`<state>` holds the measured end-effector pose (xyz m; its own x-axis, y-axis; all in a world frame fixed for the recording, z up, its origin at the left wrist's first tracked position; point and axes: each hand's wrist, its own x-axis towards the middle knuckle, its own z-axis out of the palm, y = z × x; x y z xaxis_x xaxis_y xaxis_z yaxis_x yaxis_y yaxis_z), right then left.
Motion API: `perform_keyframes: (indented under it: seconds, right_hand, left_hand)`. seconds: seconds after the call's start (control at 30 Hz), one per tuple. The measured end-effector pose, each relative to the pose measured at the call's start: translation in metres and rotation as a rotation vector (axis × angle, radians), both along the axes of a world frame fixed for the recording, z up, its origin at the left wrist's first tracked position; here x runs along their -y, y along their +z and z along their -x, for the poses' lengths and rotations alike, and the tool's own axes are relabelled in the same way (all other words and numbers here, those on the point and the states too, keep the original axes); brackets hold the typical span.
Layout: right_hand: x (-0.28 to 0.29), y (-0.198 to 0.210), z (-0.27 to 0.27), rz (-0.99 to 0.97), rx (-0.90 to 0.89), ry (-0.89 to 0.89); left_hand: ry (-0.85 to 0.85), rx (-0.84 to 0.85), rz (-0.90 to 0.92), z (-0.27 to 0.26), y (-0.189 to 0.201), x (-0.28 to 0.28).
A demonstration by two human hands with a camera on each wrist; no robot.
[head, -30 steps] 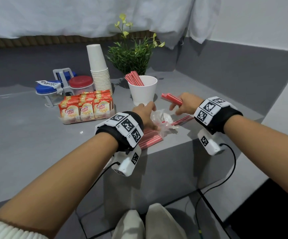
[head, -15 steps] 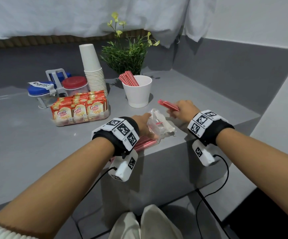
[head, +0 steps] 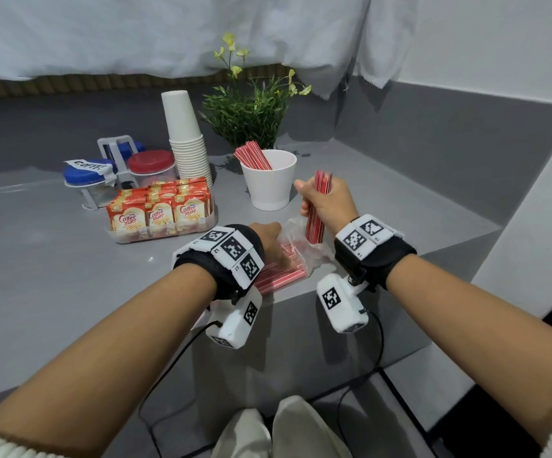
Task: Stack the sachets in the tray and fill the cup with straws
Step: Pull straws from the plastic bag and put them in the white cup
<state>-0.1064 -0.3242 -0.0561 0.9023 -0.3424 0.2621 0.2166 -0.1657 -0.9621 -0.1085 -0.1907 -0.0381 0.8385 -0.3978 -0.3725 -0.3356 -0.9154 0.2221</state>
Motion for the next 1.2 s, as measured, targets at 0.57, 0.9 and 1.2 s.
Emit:
perform_keyframes:
  seconds: [0.57,0.9,1.2]
  right_hand:
    - [-0.01,0.051,-0.035,0.038,0.083,0.017]
    - [-0.011,0.085,-0.11,0.131,0.084,-0.116]
    - [-0.016,0.053,-0.169,0.418,-0.025,-0.076]
  left_hand:
    - [0.031,0.141,0.211,-0.049,0.068,-0.009]
    - [0.223,0.248,0.431,-0.125,0.088,-0.016]
    - [0.337,0.139,0.529,-0.178,0.058,-0.001]
